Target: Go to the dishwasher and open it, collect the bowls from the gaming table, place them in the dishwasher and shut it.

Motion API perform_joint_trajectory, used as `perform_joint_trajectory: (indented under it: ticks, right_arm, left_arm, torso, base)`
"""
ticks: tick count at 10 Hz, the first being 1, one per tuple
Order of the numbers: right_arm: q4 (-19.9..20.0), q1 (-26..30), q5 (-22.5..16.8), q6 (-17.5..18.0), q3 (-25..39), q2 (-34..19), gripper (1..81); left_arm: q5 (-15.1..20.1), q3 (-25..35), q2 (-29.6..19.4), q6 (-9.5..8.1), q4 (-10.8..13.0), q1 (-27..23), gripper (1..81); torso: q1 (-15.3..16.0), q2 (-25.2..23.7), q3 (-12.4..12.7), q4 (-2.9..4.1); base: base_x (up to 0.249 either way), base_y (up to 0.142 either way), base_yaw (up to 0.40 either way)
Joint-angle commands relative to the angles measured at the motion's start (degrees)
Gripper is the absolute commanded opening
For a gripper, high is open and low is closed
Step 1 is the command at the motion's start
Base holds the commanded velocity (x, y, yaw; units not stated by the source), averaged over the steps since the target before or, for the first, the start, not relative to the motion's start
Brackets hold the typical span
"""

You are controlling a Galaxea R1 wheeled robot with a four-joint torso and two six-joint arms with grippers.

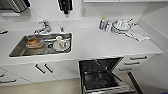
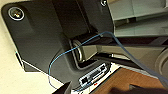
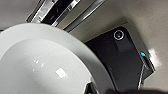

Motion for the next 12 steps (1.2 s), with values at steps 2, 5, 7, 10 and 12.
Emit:
perform_joint_trajectory:
  ticks: [2, 5, 7, 10, 12]
  right_arm:
    - [1.01, 9.84, -6.28, 4.01, 3.97, -3.42, 1.0]
    - [1.10, 16.70, -8.30, 6.38, 2.74, 1.15, 1.0]
    - [1.00, 19.78, -8.30, 8.22, -0.32, 5.27, 1.0]
    - [1.18, 25.05, -11.46, 9.81, -8.86, 13.54, 1.0]
    - [1.27, 28.92, -14.18, 10.95, -13.25, 17.75, 1.0]
  left_arm:
    - [-10.66, -9.20, 2.20, 0.53, 1.85, 9.01, 81.1]
    - [-13.82, -17.02, 7.48, 0.62, 1.85, 13.77, 81.1]
    - [-16.28, -20.97, 10.81, 0.53, 1.85, 16.58, 81.1]
    - [-16.63, -28.10, 16.53, 1.06, 1.94, 20.19, 81.1]
    - [-16.55, -30.37, 18.80, 2.82, 1.85, 22.11, 81.1]
  torso:
    - [-0.02, 0.00, 0.00, 0.00]
    - [-0.02, 0.00, 0.00, 0.00]
    - [-0.02, 0.00, 0.00, 0.00]
    - [-0.02, 0.00, 0.00, 0.00]
    - [-0.02, 0.00, 0.00, 0.00]
  base:
    - [0.000, 0.000, 0.000]
    - [0.000, 0.000, 0.000]
    - [0.000, 0.000, 0.000]
    - [0.000, 0.000, 0.000]
    - [0.000, 0.000, 0.000]
